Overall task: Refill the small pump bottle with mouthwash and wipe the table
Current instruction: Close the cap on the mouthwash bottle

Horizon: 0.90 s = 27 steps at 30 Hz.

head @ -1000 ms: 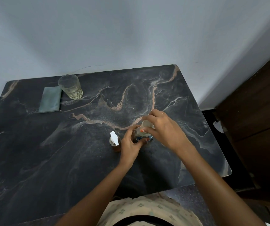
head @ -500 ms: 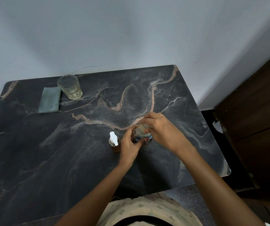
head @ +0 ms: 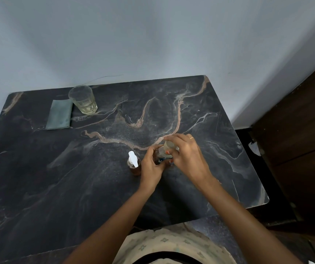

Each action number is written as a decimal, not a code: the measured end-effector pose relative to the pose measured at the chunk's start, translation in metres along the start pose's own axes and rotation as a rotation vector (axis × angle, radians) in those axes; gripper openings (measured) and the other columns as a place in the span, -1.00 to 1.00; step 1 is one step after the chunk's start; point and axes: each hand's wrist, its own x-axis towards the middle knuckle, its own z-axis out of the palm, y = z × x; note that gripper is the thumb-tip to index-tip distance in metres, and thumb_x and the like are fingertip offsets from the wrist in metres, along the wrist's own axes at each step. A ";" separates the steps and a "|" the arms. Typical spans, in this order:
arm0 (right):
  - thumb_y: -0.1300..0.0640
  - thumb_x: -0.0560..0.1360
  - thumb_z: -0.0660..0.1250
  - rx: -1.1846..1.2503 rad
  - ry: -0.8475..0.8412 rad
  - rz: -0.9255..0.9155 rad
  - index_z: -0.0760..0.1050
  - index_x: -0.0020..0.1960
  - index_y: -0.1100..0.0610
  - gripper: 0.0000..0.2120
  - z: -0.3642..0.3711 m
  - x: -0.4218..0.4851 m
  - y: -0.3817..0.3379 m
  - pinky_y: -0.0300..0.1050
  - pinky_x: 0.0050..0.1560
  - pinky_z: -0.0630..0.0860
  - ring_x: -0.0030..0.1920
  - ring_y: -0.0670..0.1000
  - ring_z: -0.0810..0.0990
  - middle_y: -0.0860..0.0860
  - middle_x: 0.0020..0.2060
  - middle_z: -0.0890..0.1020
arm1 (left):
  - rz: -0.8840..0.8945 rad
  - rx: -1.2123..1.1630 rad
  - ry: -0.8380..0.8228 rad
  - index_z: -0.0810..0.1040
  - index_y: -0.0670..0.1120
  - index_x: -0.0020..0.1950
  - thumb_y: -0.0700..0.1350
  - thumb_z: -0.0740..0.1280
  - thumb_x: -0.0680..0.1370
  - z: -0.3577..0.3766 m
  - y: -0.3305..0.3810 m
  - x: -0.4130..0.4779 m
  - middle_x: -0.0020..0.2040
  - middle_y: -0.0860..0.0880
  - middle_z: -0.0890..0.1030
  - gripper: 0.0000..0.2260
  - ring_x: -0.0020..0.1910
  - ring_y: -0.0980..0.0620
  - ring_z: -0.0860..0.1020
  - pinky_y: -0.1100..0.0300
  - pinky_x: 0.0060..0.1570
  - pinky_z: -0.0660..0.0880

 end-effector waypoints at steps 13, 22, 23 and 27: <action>0.40 0.40 0.34 0.211 0.144 0.096 0.44 0.21 0.17 -0.59 0.012 -0.026 0.018 -0.14 0.16 0.47 0.13 0.02 0.52 0.06 0.12 0.53 | -0.102 -0.134 0.000 0.34 -0.04 0.29 -0.35 0.39 0.41 -0.002 -0.018 -0.018 0.28 -0.03 0.48 -0.48 0.29 0.10 0.44 0.23 0.28 0.34; 0.35 0.42 0.34 0.107 0.014 0.104 0.52 0.00 0.22 -0.83 0.036 -0.069 0.022 -0.05 -0.02 0.53 -0.03 0.08 0.56 0.12 -0.07 0.58 | -0.161 -0.062 0.004 0.42 0.07 0.17 -0.34 0.37 0.43 -0.028 -0.031 -0.061 0.16 0.06 0.53 -0.57 0.18 0.18 0.49 0.44 0.14 0.40; 0.34 0.42 0.34 0.100 -0.028 0.094 0.52 0.01 0.21 -0.83 0.040 -0.073 0.020 -0.06 -0.02 0.52 -0.03 0.07 0.55 0.11 -0.06 0.58 | -0.165 -0.060 0.015 0.43 0.09 0.14 -0.34 0.37 0.43 -0.033 -0.032 -0.067 0.13 0.07 0.55 -0.58 0.15 0.19 0.50 0.42 0.14 0.41; 0.28 0.45 0.33 0.080 -0.148 0.071 0.52 0.06 0.15 -0.80 0.058 -0.079 0.009 -0.12 -0.01 0.48 0.02 0.05 0.53 0.08 0.00 0.58 | -0.173 -0.042 0.075 0.47 0.04 0.13 -0.32 0.39 0.43 -0.053 -0.036 -0.081 0.09 0.09 0.57 -0.62 0.11 0.27 0.53 0.45 0.09 0.42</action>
